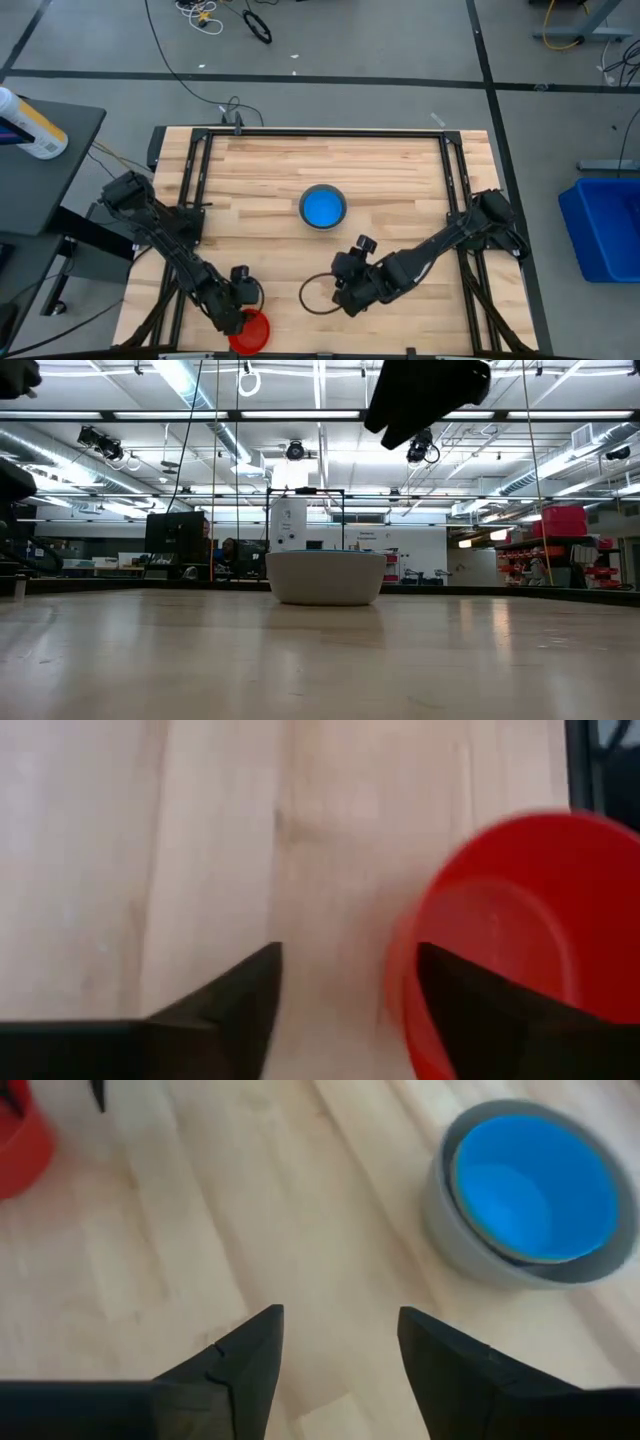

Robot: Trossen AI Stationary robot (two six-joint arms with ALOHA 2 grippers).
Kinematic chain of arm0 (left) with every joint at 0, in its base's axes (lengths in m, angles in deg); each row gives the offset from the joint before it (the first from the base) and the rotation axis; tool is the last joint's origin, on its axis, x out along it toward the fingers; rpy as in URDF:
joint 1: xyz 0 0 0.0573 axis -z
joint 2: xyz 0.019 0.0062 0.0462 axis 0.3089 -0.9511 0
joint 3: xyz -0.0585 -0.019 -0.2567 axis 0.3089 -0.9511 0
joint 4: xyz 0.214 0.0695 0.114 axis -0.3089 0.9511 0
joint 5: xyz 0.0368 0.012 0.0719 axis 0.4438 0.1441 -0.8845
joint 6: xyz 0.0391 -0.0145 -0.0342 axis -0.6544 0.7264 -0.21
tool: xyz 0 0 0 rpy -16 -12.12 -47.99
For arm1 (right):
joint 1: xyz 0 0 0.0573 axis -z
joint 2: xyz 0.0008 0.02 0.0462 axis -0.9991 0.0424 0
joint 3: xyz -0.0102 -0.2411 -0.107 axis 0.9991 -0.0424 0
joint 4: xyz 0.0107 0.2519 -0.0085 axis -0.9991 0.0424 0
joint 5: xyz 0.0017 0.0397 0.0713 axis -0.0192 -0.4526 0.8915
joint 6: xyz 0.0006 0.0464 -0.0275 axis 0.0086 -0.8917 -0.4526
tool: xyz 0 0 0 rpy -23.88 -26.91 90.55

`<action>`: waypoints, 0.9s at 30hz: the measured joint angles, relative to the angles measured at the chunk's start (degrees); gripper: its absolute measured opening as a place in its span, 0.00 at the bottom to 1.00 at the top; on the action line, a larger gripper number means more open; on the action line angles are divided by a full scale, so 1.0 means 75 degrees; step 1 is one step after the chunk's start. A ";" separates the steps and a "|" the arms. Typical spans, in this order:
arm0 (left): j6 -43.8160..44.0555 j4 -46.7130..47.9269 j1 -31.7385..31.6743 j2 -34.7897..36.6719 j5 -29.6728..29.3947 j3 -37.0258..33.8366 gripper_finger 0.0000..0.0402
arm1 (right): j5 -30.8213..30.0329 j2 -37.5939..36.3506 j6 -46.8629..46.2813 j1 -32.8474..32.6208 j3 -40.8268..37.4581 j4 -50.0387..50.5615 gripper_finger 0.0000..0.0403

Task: Nest bowls inside each other
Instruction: Stack the red bowl in the blue bowl

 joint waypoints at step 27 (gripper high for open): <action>-0.5178 -0.0274 -0.2277 0.0024 -0.6591 0.2133 0.01 | -0.1814 0.0000 0.0021 -0.0282 -0.0422 -0.1722 0.53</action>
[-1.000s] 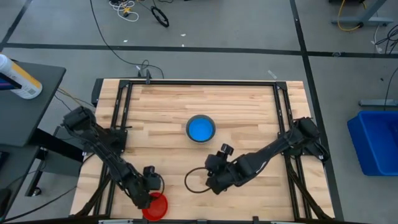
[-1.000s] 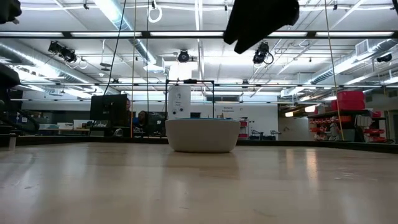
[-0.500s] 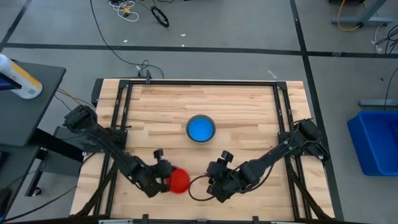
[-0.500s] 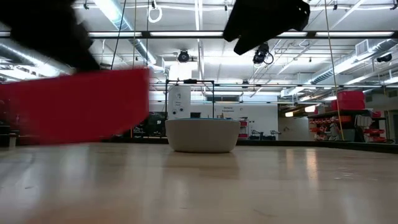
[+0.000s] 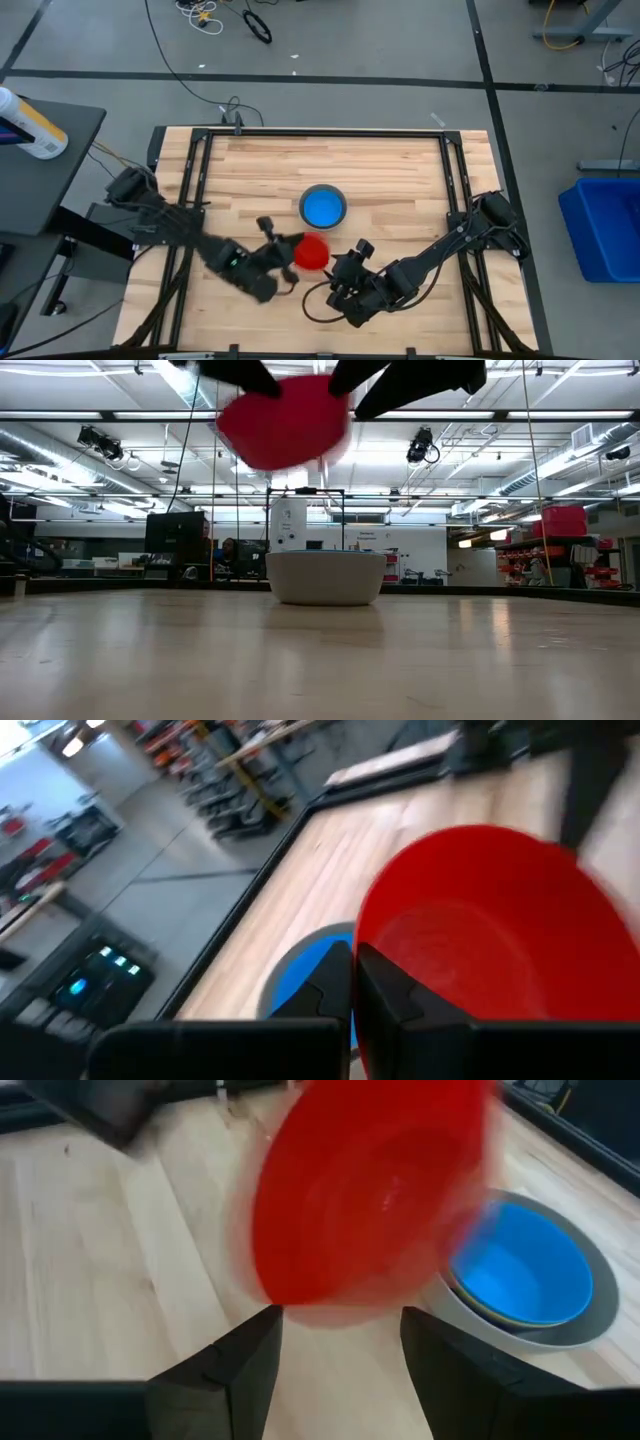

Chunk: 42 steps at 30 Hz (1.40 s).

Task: Nest bowls inside each other
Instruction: Stack the red bowl in the blue bowl

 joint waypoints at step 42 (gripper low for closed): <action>-0.1588 -0.2869 -0.0644 -0.0018 0.0422 -0.0830 0.01 | -0.0986 -0.0114 -0.2255 0.0234 0.0521 0.3108 0.55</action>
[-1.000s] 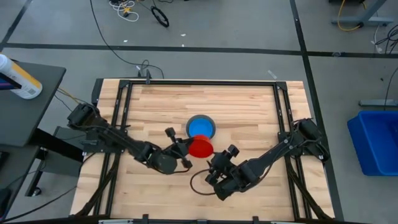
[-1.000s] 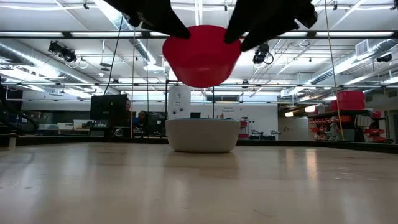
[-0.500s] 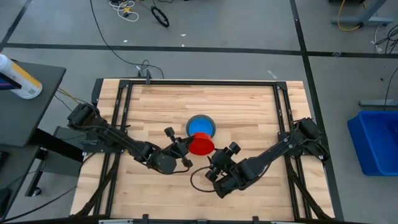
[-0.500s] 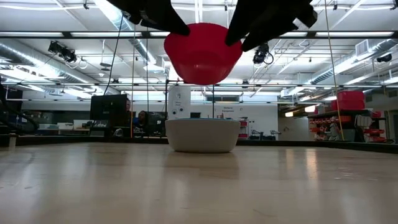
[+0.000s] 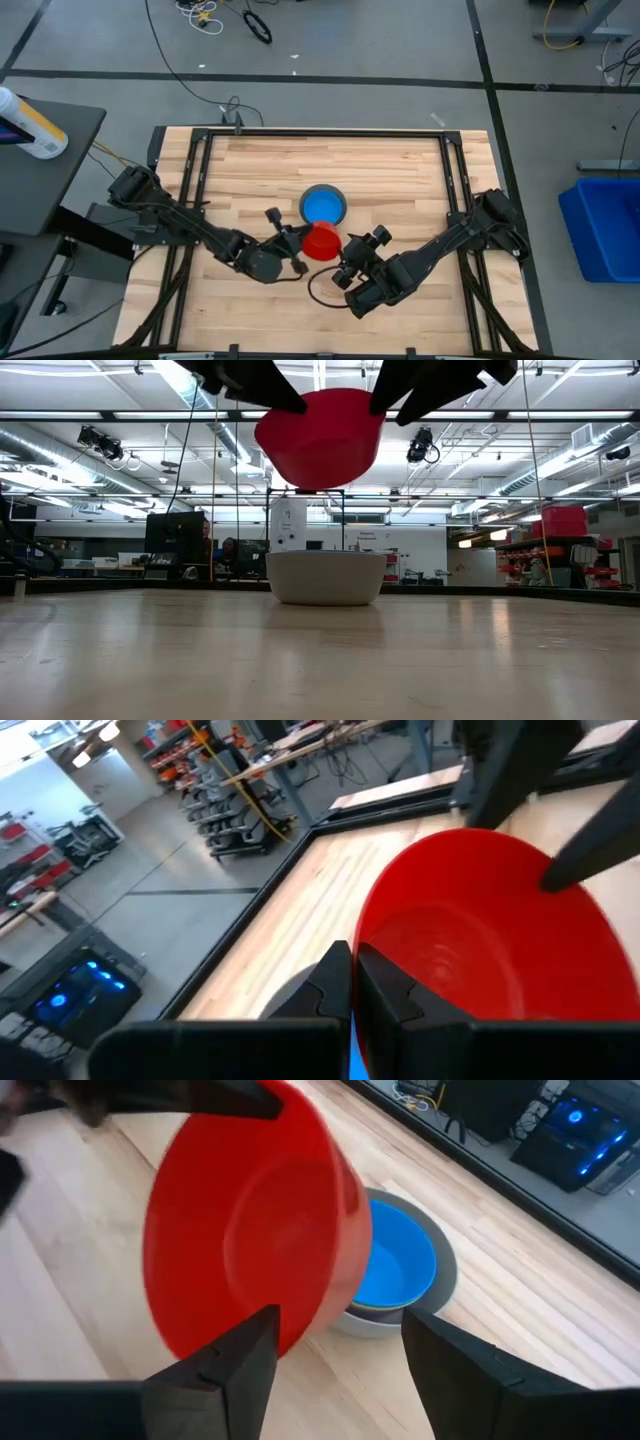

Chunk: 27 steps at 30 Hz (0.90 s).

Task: Nest bowls inside each other
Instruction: Stack the red bowl in the blue bowl

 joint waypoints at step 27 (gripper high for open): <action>0.1164 0.3164 0.0447 0.0154 -0.2738 -0.0032 0.32 | 0.1045 0.0003 0.2236 0.1032 -0.0440 -0.0482 0.00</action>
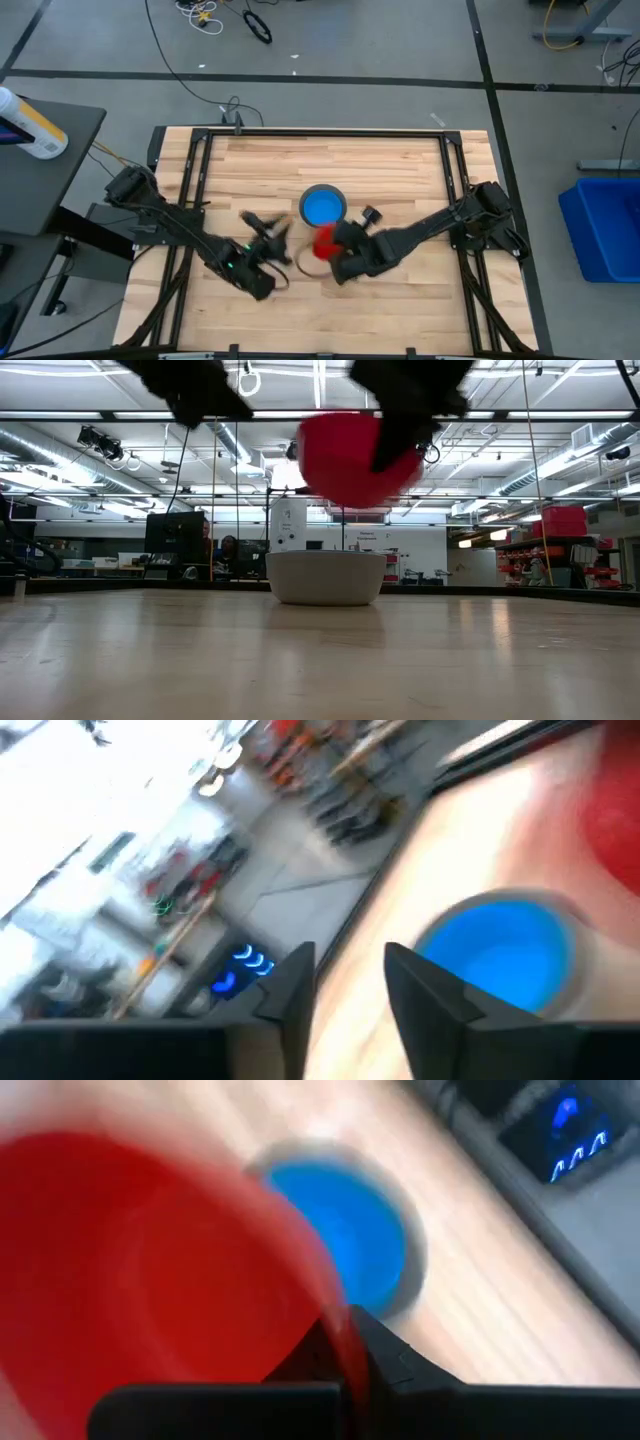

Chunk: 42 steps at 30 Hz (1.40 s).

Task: Nest bowls inside each other
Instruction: Stack the red bowl in the blue bowl

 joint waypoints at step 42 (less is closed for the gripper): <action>0.8275 0.5153 0.0530 0.0752 0.0371 -0.1370 0.41 | 0.6040 0.0158 0.3897 0.4719 0.0032 -0.1266 0.00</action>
